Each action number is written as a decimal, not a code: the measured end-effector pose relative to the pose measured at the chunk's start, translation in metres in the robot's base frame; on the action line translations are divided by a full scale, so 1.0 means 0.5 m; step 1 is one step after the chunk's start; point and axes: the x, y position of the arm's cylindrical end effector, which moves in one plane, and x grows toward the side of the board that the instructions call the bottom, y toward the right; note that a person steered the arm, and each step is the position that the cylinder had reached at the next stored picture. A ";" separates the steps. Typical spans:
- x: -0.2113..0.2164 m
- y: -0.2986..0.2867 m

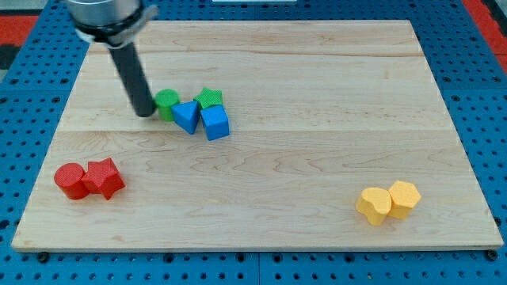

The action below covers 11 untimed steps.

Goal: Push the red circle away from the red star

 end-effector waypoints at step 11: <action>0.417 -0.144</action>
